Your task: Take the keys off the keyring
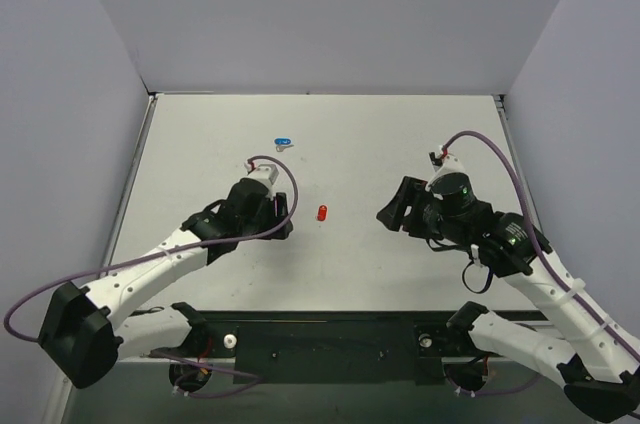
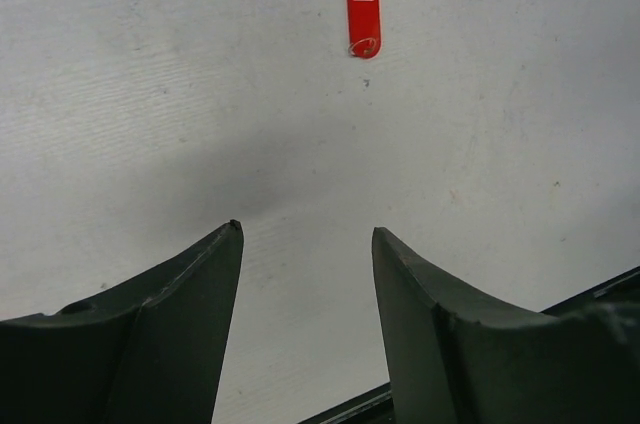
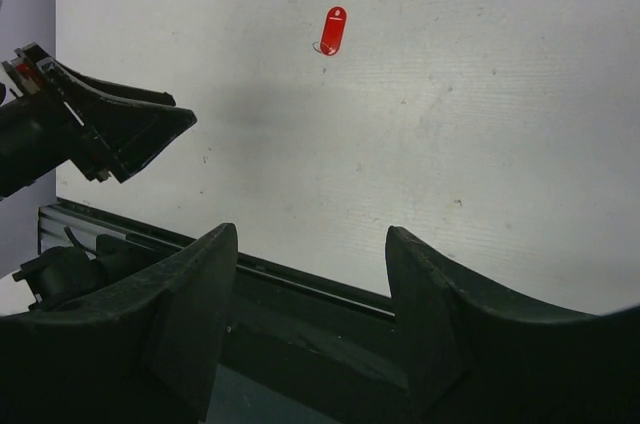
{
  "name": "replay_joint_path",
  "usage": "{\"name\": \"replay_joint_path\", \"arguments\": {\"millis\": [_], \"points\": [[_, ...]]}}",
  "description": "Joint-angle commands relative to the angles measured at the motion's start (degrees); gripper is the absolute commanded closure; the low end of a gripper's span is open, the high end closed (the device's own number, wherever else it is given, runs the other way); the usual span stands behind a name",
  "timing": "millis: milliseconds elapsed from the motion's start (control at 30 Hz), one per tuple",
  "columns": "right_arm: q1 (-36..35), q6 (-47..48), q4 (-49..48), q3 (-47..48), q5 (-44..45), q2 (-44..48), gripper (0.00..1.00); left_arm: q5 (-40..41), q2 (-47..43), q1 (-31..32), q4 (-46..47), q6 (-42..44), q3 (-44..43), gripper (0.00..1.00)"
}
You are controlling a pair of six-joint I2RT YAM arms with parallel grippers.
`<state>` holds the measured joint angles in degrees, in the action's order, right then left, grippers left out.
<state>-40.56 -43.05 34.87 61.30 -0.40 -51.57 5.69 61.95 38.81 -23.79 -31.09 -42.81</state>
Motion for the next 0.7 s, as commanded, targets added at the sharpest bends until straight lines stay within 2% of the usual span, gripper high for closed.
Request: {"name": "replay_joint_path", "arguments": {"millis": [0,300,533,667], "points": [[-0.3,-1.5,2.5,-2.1,2.8,3.6,0.44,-2.5,6.7,2.3,10.0,-2.5,-5.3,0.37],[-0.1,-2.0,6.4,-2.8,3.7,8.0,0.44,-2.4,27.8,7.6,13.3,-3.1,-16.9,0.42],[-0.1,-2.7,7.8,-4.3,4.4,9.9,0.44,-3.8,37.5,8.5,15.7,-4.0,-21.9,0.42],[-0.1,-3.2,8.6,-4.0,4.3,10.5,0.44,-2.8,44.4,8.1,14.0,-4.2,-26.6,0.43]]}}
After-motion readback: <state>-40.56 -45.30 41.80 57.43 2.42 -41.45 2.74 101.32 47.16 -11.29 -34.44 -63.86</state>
